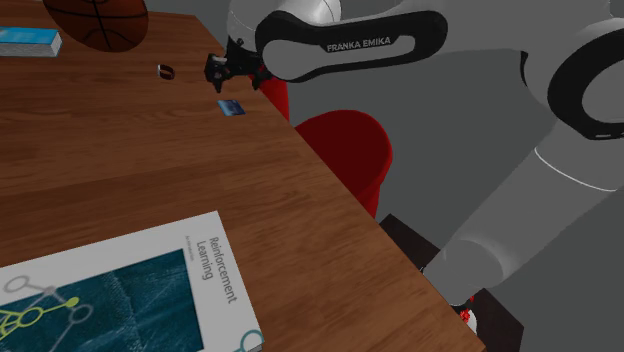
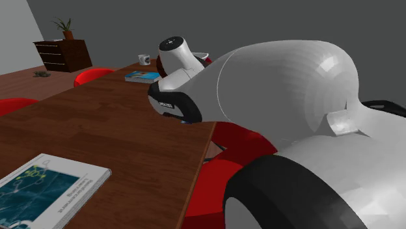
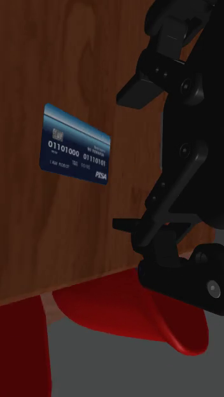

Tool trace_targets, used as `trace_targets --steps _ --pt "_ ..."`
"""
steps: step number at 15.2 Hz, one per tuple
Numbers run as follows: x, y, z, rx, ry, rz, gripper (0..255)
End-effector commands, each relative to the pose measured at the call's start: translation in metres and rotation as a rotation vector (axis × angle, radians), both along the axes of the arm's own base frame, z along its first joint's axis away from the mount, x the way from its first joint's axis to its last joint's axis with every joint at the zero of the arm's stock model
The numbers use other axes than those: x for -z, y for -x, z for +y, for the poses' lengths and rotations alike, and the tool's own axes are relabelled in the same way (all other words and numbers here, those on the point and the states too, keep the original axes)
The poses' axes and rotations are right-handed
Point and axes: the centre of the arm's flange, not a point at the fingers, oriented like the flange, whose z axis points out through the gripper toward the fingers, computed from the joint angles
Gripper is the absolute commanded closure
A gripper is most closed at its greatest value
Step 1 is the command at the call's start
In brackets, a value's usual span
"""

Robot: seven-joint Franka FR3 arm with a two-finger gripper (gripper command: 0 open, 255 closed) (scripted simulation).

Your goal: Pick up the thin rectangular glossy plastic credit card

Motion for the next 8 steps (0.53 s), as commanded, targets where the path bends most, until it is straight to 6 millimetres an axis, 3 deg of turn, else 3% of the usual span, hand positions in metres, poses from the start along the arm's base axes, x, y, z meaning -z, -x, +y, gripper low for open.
trace_targets --steps 1,8 --pt "0.000 -0.024 0.010 0.029 0.009 -0.038 0" --pt "0.031 -0.027 0.011 0.033 0.010 -0.042 0"
